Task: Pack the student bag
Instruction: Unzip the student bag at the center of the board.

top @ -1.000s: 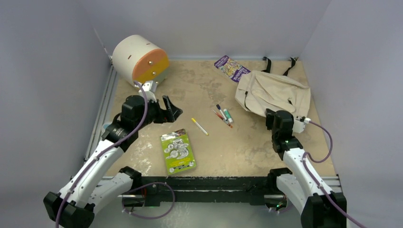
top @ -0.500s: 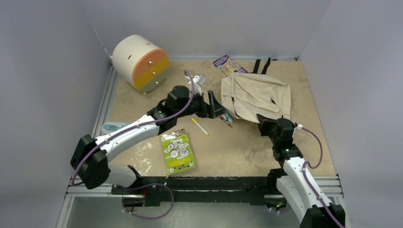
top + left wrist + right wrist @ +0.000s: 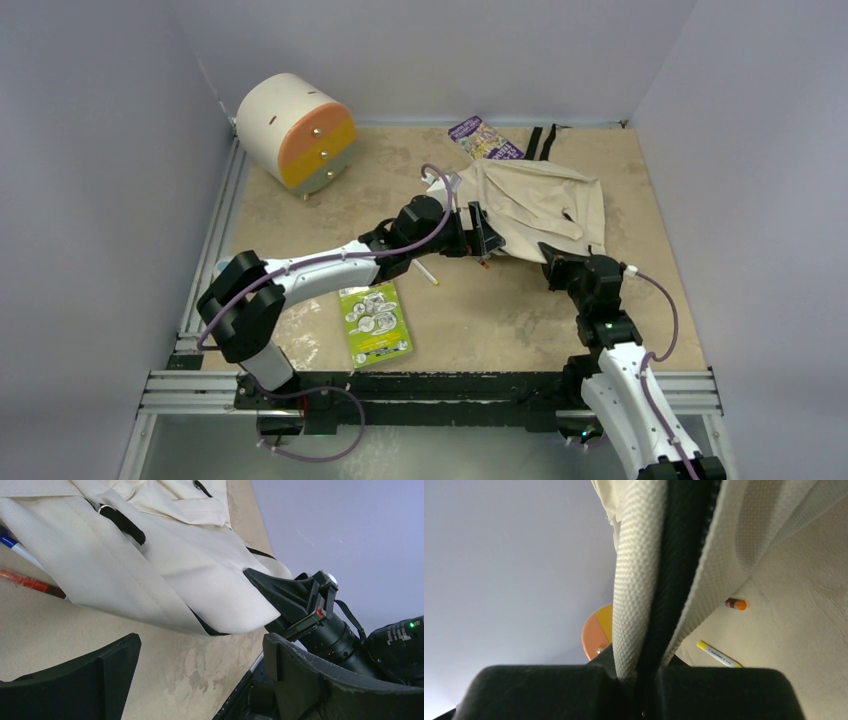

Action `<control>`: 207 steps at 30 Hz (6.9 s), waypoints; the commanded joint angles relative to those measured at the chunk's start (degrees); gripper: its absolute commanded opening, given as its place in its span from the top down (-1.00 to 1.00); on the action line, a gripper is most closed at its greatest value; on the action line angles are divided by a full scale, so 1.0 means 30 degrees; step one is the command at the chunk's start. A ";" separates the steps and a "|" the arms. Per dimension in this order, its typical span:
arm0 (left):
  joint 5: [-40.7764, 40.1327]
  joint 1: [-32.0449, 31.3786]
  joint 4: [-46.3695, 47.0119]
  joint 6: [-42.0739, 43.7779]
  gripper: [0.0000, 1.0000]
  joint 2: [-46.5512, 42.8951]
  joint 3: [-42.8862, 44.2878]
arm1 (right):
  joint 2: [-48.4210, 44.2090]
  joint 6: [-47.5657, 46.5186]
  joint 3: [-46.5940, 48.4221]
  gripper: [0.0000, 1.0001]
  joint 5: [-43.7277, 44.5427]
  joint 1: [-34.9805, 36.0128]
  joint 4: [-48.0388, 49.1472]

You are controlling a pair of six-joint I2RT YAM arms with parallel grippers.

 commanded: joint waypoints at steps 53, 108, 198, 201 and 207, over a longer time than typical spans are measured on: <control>0.0419 0.0219 0.0042 -0.0921 0.21 0.3700 0.5572 | -0.2767 -0.2734 0.2371 0.56 -0.2362 0.0093 -0.2102; 0.5891 0.1819 -0.6906 1.6602 1.00 0.5027 1.2678 | 0.9177 -1.7502 1.2543 -0.18 -0.8805 0.0091 0.0337; 0.4663 0.5120 0.0043 -0.6319 -0.58 0.3934 0.4380 | 1.0680 -1.9898 1.0846 1.00 -0.9044 0.0131 0.1168; 0.4494 0.4843 0.0226 -0.6834 -0.59 0.4541 0.4809 | 1.0686 -1.9913 1.0844 1.00 -0.9194 0.0141 0.1202; 0.4231 0.4211 0.0579 -0.7289 -0.59 0.5749 0.5358 | 1.0603 -1.9993 1.0959 1.00 -0.9373 0.0120 0.1130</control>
